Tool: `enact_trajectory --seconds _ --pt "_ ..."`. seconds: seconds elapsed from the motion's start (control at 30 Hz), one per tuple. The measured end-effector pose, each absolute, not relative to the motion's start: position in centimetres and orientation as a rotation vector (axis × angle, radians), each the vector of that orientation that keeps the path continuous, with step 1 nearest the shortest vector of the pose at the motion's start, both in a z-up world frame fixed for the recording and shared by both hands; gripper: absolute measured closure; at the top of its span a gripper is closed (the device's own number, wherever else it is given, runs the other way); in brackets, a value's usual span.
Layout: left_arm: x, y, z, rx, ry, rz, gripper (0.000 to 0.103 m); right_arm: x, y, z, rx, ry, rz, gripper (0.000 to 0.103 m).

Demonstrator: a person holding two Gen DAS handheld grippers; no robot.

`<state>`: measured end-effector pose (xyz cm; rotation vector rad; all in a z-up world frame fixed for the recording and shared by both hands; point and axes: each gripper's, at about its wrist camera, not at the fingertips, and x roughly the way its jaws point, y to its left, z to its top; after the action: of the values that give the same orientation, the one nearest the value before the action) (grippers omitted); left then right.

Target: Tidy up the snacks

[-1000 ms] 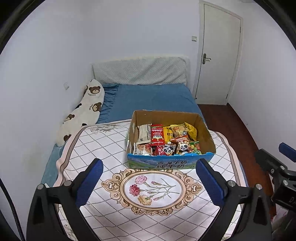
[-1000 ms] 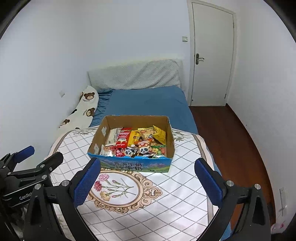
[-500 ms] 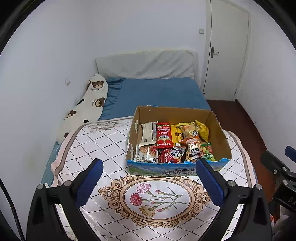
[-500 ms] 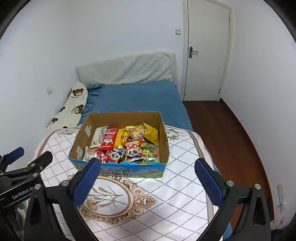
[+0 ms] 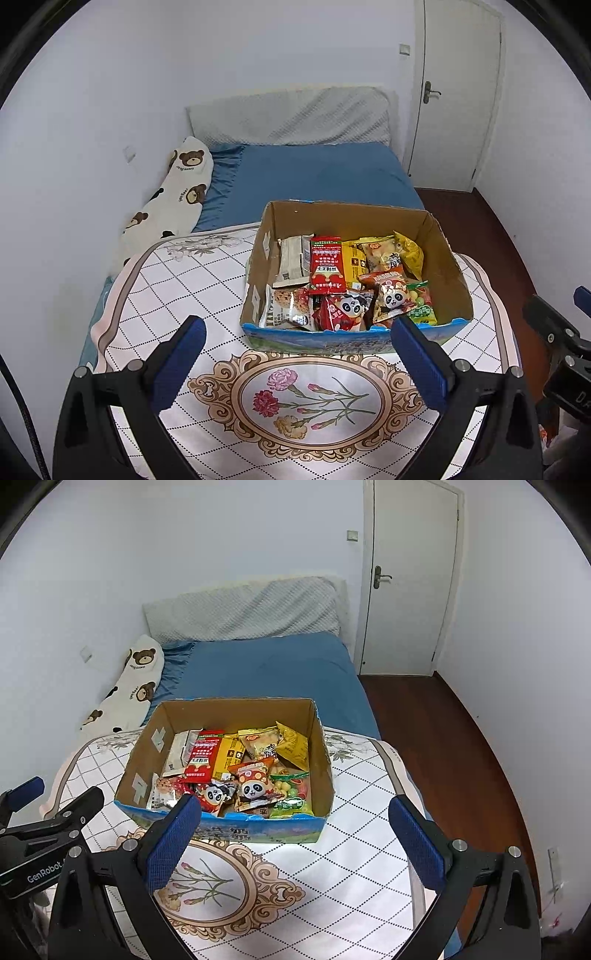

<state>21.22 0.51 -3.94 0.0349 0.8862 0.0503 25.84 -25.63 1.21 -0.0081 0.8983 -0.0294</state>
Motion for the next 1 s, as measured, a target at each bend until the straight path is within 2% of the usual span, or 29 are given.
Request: enact_trajectory --seconds 1.0 --pt "21.1 0.51 -3.9 0.034 0.898 0.037 0.001 25.59 -25.35 0.97 -0.012 0.925 -0.012 0.0"
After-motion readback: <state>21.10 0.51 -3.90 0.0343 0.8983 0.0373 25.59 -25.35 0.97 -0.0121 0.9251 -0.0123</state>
